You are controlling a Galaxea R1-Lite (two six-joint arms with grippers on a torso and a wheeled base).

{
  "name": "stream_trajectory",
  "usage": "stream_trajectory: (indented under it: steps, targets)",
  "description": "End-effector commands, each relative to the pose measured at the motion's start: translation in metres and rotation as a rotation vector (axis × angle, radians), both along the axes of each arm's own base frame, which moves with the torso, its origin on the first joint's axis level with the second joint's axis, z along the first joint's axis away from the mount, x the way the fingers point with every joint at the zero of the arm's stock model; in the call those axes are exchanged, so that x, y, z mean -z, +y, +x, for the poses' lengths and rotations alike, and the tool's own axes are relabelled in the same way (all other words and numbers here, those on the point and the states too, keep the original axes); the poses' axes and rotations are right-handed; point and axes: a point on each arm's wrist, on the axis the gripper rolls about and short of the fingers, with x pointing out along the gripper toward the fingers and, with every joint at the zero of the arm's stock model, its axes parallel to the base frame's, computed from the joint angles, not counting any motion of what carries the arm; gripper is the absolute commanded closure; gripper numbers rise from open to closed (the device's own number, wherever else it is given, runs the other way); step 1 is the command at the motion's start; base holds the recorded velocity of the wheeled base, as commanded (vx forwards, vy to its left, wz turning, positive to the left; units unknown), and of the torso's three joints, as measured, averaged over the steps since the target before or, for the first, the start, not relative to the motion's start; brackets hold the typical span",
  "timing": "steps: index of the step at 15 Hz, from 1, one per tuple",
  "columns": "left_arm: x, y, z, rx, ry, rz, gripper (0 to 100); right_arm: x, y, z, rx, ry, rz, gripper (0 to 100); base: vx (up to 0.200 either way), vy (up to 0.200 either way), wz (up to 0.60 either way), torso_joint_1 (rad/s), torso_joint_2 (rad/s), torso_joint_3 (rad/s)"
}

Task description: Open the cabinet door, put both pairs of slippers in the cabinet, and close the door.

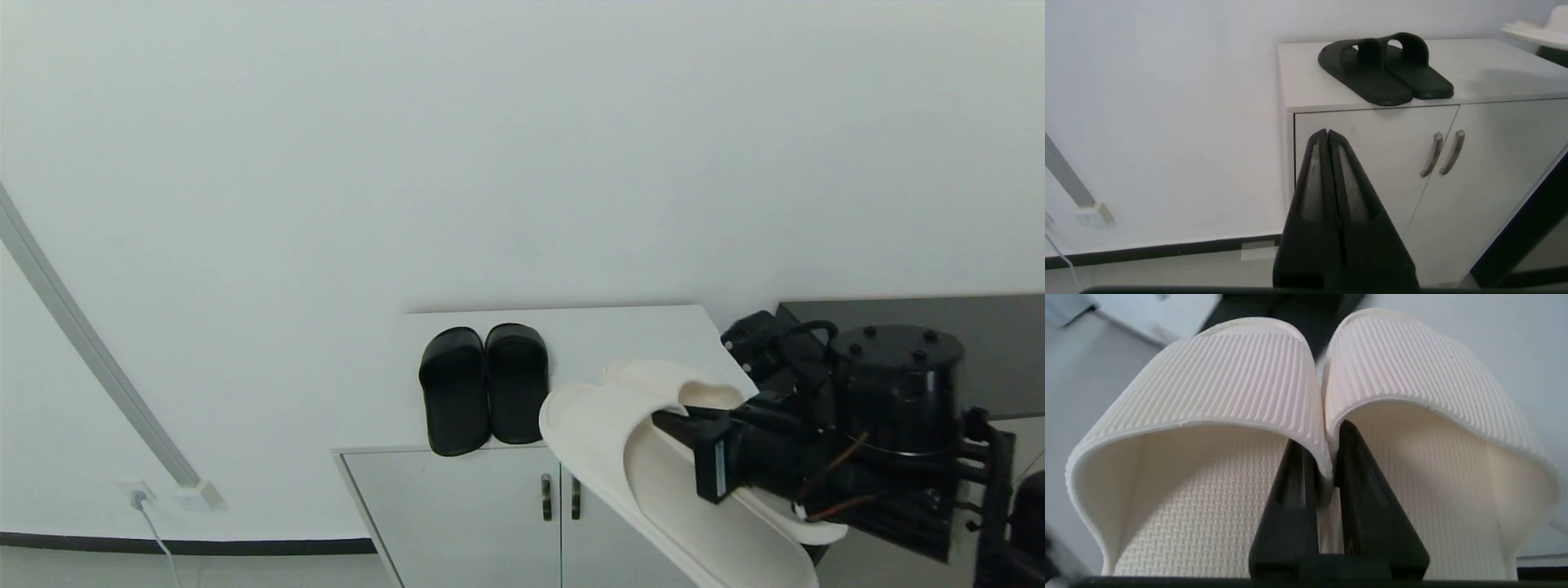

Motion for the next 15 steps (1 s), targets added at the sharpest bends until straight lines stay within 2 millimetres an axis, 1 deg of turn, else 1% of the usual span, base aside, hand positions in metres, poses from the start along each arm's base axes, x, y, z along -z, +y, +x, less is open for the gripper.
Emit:
stream_trajectory:
  steps: [1,5,6,7,10,15]
  targets:
    - [0.000,0.000,0.000,0.001,0.001,-0.001,100,-0.012,-0.015,-0.026,-0.051,-0.032,0.034,100,0.000,0.000,0.00,0.000,0.00,0.000]
    - [0.000,0.000,0.000,0.001,0.001,-0.001,100,-0.008,-0.016,-0.028,-0.060,-0.020,0.027,100,0.000,0.000,0.00,0.000,0.00,0.000]
    - [0.000,0.000,0.000,0.001,0.001,-0.001,100,-0.002,-0.018,-0.029,-0.061,-0.003,0.013,100,0.000,0.000,0.00,0.000,0.00,0.000]
    - [0.000,0.000,0.000,0.001,0.001,0.001,100,-0.001,-0.018,-0.029,-0.062,-0.001,0.009,100,0.000,0.000,0.00,0.000,0.00,0.000]
    - [0.000,0.000,0.000,0.001,0.001,-0.001,100,0.001,-0.018,-0.029,-0.063,0.006,0.003,100,-0.200,0.000,0.00,0.004,0.00,0.004]
    - [0.000,0.000,0.000,0.000,0.001,-0.001,100,0.005,-0.019,-0.031,-0.067,0.018,-0.006,100,0.000,0.000,0.00,0.000,0.00,0.000]
